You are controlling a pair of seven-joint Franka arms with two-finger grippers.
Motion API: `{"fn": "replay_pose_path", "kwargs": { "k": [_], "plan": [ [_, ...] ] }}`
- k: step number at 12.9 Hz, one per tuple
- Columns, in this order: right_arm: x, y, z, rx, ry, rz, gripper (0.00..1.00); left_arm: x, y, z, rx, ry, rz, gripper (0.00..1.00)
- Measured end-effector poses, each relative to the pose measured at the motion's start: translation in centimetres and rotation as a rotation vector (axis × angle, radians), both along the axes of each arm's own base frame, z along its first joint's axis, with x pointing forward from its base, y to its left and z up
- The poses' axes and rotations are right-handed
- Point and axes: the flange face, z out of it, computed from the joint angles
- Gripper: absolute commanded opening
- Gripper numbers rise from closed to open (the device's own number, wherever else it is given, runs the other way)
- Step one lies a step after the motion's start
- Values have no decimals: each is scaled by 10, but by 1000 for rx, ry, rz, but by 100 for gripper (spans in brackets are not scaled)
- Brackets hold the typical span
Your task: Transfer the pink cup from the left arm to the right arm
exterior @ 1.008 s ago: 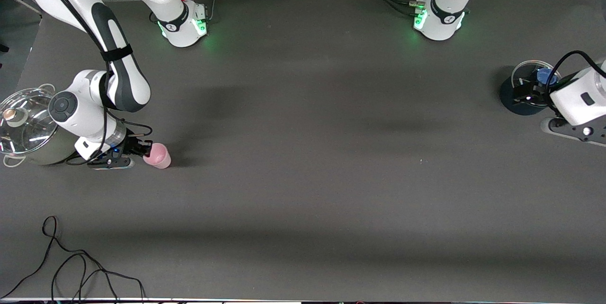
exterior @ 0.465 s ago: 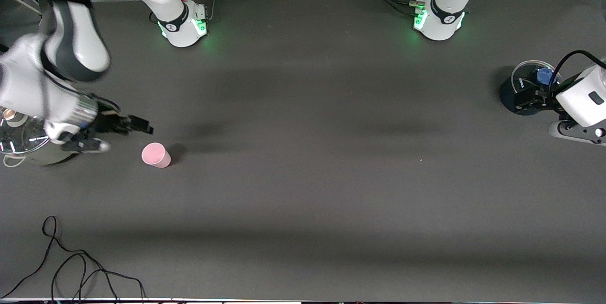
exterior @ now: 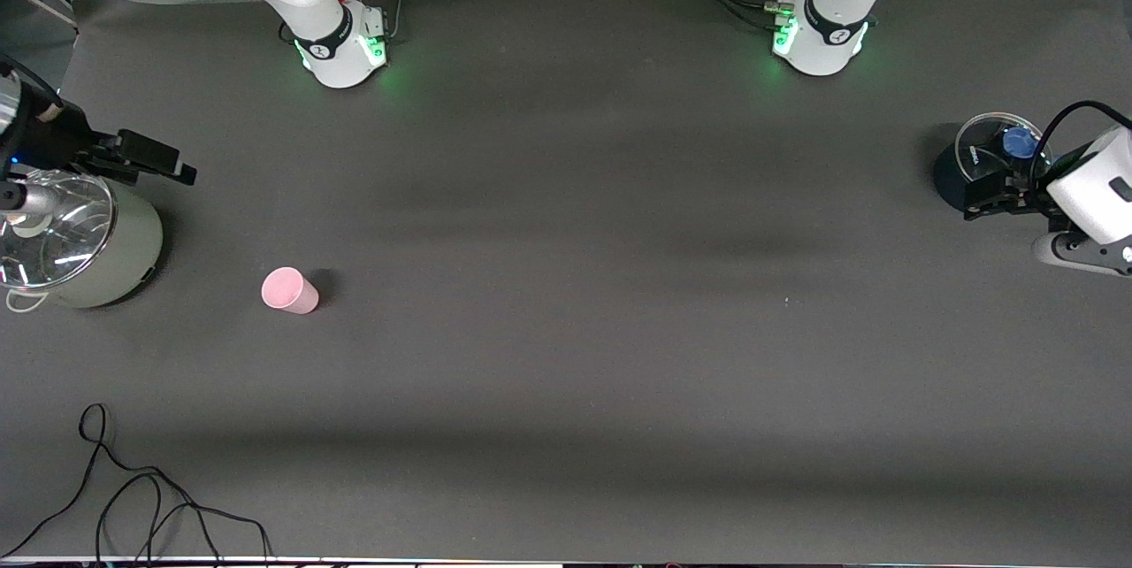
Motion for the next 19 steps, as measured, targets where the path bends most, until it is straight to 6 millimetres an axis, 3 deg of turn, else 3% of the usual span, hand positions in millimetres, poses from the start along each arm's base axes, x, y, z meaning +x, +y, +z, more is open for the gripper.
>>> {"fn": "replay_pose_path", "kwargs": {
  "k": [3,8,11,16,19],
  "plan": [
    [2,-12,-5,-104,16,0,100,1,-12,1,-6,-14,25,100],
    [6,-15,-11,-126,30,-2,100,-16,-34,17,31,-55,13,100],
    [6,-15,-12,-127,32,-3,100,-29,-26,16,11,-60,32,100],
    [6,-23,-12,-132,34,-17,100,-33,-27,19,-15,-62,38,100],
    [11,-11,-8,-191,18,17,100,-34,-28,19,-40,-60,40,100]
  ]
}}
